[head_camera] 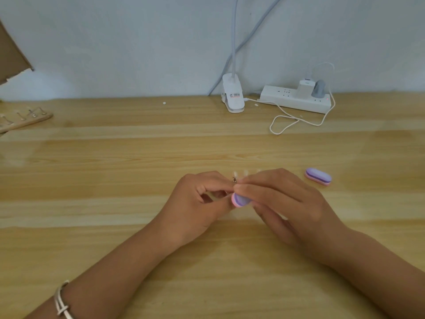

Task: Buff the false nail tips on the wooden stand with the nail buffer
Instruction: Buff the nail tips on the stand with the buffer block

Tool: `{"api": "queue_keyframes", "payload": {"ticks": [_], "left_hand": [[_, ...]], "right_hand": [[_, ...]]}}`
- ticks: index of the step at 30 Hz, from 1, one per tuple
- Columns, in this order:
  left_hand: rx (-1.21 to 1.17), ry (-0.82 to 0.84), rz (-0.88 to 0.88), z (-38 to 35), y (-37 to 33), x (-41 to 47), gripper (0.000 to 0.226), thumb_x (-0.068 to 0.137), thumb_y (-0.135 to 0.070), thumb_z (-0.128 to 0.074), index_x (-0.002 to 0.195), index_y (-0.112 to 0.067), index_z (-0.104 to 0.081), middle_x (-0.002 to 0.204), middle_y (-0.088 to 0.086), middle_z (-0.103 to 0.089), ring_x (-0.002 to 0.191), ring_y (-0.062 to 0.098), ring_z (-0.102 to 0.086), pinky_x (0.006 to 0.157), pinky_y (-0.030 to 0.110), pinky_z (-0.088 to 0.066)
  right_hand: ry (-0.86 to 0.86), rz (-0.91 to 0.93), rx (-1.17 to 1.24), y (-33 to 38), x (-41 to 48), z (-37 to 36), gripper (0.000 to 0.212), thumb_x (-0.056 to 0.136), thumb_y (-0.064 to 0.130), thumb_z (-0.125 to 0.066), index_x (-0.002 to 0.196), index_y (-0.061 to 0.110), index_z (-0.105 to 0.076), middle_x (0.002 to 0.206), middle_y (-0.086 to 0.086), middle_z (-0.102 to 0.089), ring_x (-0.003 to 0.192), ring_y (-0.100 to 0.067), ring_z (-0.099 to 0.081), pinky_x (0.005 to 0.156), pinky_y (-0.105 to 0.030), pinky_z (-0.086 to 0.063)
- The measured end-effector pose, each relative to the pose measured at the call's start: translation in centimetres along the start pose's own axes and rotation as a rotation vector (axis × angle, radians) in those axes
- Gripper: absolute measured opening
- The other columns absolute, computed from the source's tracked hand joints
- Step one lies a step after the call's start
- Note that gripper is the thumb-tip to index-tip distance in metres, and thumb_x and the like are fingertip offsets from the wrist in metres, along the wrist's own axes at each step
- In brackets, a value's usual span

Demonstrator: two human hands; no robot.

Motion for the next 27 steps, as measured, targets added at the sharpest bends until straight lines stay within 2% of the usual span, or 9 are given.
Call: {"api": "queue_keyframes", "payload": {"ticks": [3, 5, 7, 10, 11, 16, 20, 24, 27], "left_hand": [[0.044, -0.015, -0.006, 0.0, 0.0, 0.0, 0.010, 0.082, -0.023, -0.074, 0.091, -0.023, -0.078, 0.078, 0.001, -0.068, 0.066, 0.010, -0.058, 0.057, 0.026, -0.049], [0.084, -0.025, -0.008, -0.1, 0.1, 0.0, 0.013, 0.083, -0.020, -0.072, 0.093, -0.019, -0.079, 0.079, 0.001, -0.068, 0.068, 0.013, -0.060, 0.057, 0.027, -0.050], [0.122, -0.030, -0.011, 0.0, 0.0, -0.1, 0.014, 0.082, -0.024, -0.071, 0.092, -0.020, -0.079, 0.079, -0.002, -0.068, 0.070, 0.008, -0.061, 0.057, 0.023, -0.048], [0.158, -0.018, -0.029, 0.1, -0.1, -0.2, 0.007, 0.082, -0.028, -0.072, 0.087, -0.027, -0.077, 0.080, -0.008, -0.068, 0.072, 0.005, -0.063, 0.060, 0.016, -0.045], [0.150, -0.016, -0.026, 0.0, -0.2, -0.2, 0.006, 0.082, -0.028, -0.072, 0.086, -0.028, -0.076, 0.080, -0.009, -0.068, 0.071, 0.004, -0.062, 0.059, 0.017, -0.045], [0.076, -0.035, 0.016, -0.1, -0.1, -0.1, 0.022, 0.081, -0.028, -0.068, 0.094, -0.014, -0.078, 0.079, 0.002, -0.069, 0.070, 0.022, -0.061, 0.059, 0.041, -0.051], [-0.003, -0.016, 0.037, -0.1, -0.2, -0.1, 0.021, 0.077, -0.030, -0.068, 0.091, -0.018, -0.078, 0.078, 0.008, -0.067, 0.066, 0.018, -0.059, 0.052, 0.032, -0.049], [-0.039, -0.014, 0.076, -0.1, 0.0, 0.0, 0.025, 0.078, -0.026, -0.068, 0.093, -0.008, -0.078, 0.079, 0.011, -0.069, 0.066, 0.020, -0.057, 0.051, 0.028, -0.050], [-0.063, 0.007, 0.091, -0.3, -0.1, -0.1, 0.021, 0.080, -0.026, -0.070, 0.093, -0.011, -0.078, 0.071, 0.000, -0.067, 0.062, 0.013, -0.055, 0.051, 0.026, -0.048]], "right_hand": [[0.006, 0.018, -0.074, -0.1, 0.2, 0.5, 0.023, 0.093, -0.006, -0.059, 0.109, -0.001, -0.073, 0.109, -0.010, -0.071, 0.099, -0.018, -0.060, 0.098, -0.010, -0.033], [-0.005, -0.019, -0.130, -0.8, 0.3, 1.1, 0.023, 0.088, -0.009, -0.062, 0.106, 0.000, -0.074, 0.105, -0.007, -0.072, 0.095, -0.015, -0.059, 0.095, -0.001, -0.026], [0.004, -0.043, -0.106, -0.9, 0.1, 0.9, 0.026, 0.085, -0.010, -0.064, 0.107, 0.000, -0.074, 0.106, -0.008, -0.072, 0.095, -0.017, -0.061, 0.094, -0.004, -0.030], [0.044, 0.009, -0.028, 0.1, 0.0, -0.3, 0.027, 0.088, -0.010, -0.064, 0.112, -0.001, -0.073, 0.112, -0.012, -0.070, 0.099, -0.024, -0.064, 0.095, -0.022, -0.045], [0.049, 0.026, -0.032, 0.2, 0.0, -0.4, 0.027, 0.090, -0.010, -0.062, 0.113, -0.001, -0.073, 0.112, -0.012, -0.070, 0.100, -0.024, -0.064, 0.095, -0.023, -0.045], [-0.003, -0.033, -0.100, -1.0, 0.0, 1.1, 0.022, 0.088, -0.007, -0.065, 0.109, -0.002, -0.072, 0.107, -0.009, -0.071, 0.096, -0.020, -0.063, 0.096, -0.008, -0.032], [-0.023, 0.029, -0.069, 0.3, -0.1, 0.3, 0.028, 0.088, -0.007, -0.068, 0.115, 0.001, -0.069, 0.109, -0.011, -0.070, 0.095, -0.023, -0.063, 0.095, -0.019, -0.043], [-0.057, -0.005, -0.105, -0.7, 0.0, 1.3, 0.020, 0.089, -0.004, -0.068, 0.108, -0.002, -0.072, 0.105, -0.009, -0.071, 0.093, -0.022, -0.065, 0.093, -0.014, -0.041], [-0.072, 0.001, -0.071, -0.4, -0.2, 1.2, 0.020, 0.092, -0.001, -0.065, 0.111, 0.000, -0.071, 0.106, -0.008, -0.070, 0.096, -0.020, -0.064, 0.095, -0.014, -0.039]]}}
Point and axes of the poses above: each hand's wrist, its own x-axis towards the middle knuckle, its own z-axis out of the back of the hand, y = z × x, the point moved 6 cm from there along x, towards the middle knuckle
